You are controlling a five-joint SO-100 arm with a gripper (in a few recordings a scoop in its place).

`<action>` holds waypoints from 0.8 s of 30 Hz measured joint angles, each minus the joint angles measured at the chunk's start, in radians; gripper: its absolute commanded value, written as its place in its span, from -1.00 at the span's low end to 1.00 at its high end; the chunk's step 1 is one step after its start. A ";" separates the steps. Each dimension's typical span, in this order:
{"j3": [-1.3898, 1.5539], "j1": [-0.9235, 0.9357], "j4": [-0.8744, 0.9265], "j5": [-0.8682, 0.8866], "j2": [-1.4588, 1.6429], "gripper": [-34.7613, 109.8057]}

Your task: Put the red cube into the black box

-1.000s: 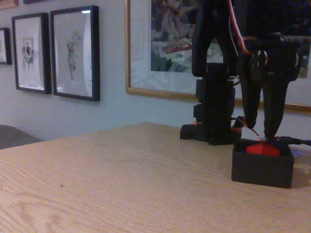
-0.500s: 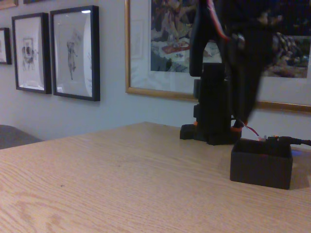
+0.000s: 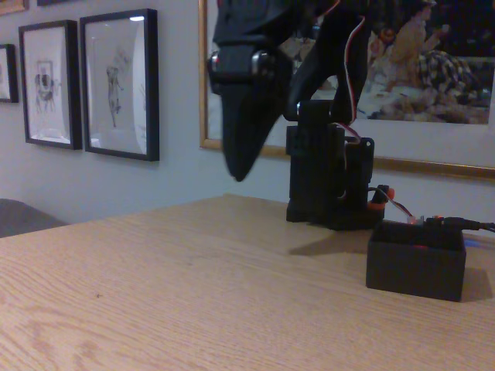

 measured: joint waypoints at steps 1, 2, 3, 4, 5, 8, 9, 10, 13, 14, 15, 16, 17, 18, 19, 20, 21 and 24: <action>0.008 -0.018 -0.003 0.000 0.003 -0.54; 0.021 -0.032 -0.011 0.000 0.008 -0.55; 0.037 -0.051 -0.018 0.002 0.017 -0.55; 0.040 -0.071 -0.028 0.002 0.021 -0.56; 0.052 -0.080 -0.038 0.000 0.029 -0.56; 0.117 -0.109 -0.072 0.002 0.069 -0.57; 0.138 -0.118 -0.087 -0.002 0.083 -0.57; 0.166 -0.129 -0.104 -0.005 0.101 -0.58; 0.242 -0.158 -0.144 -0.005 0.179 -0.58; 0.259 -0.158 -0.152 0.000 0.199 -0.58; 0.275 -0.158 -0.155 0.002 0.219 -0.58; 0.281 -0.161 -0.158 0.002 0.229 -0.59; 0.284 -0.161 -0.161 0.002 0.232 -0.58; 0.284 -0.160 -0.163 -0.003 0.230 -0.58; 0.285 -0.155 -0.169 -0.005 0.230 -0.58; 0.285 -0.153 -0.175 -0.005 0.230 -0.58; 0.285 -0.153 -0.183 -0.005 0.227 -0.58; 0.285 -0.141 -0.195 -0.014 0.218 -0.58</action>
